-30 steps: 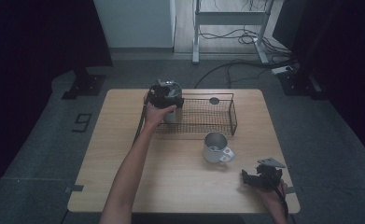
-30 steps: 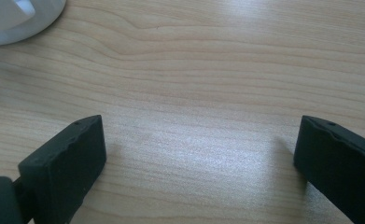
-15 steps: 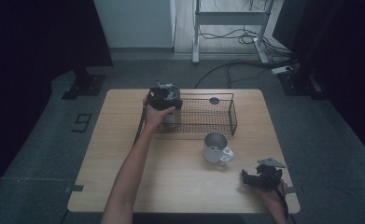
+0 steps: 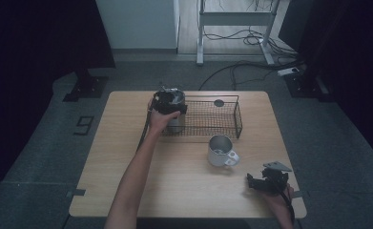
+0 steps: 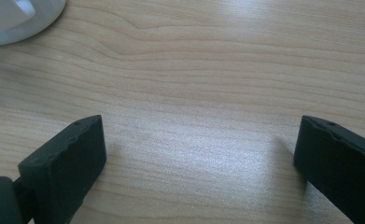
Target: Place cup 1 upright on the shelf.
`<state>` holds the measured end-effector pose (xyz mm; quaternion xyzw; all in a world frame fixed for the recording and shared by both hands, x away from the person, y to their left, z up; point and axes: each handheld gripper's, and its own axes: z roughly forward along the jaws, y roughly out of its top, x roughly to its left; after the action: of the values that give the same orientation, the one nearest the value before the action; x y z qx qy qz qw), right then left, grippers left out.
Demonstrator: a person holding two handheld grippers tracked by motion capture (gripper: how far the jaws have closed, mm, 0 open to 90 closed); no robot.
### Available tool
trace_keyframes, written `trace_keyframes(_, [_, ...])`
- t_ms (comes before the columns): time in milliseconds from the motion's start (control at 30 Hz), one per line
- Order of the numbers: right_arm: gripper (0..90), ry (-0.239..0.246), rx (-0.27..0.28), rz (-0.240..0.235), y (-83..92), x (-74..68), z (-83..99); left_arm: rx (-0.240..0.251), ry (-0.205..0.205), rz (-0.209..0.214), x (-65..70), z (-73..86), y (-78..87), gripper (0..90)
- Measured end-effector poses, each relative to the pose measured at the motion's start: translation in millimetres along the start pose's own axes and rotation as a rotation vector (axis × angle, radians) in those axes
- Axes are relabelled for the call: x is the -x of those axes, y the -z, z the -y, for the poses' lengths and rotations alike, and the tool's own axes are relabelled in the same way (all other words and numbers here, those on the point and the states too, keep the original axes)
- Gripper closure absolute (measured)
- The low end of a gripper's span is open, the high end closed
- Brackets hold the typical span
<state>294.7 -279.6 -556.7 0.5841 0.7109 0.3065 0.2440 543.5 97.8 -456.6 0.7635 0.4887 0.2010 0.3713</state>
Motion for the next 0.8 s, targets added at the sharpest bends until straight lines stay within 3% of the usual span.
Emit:
trace_keyframes(200, [2.6, 0.000, 0.001, 0.000, 0.2, 0.1, 0.1, 0.008, 0.013, 0.007, -2.8, 1.5, 0.9, 3.8])
trace_keyframes(800, [2.6, 0.000, 0.001, 0.001, 0.2, 0.1, 0.1, 0.043, -0.009, 0.007, 1.0, 7.4, 6.8, 1.8])
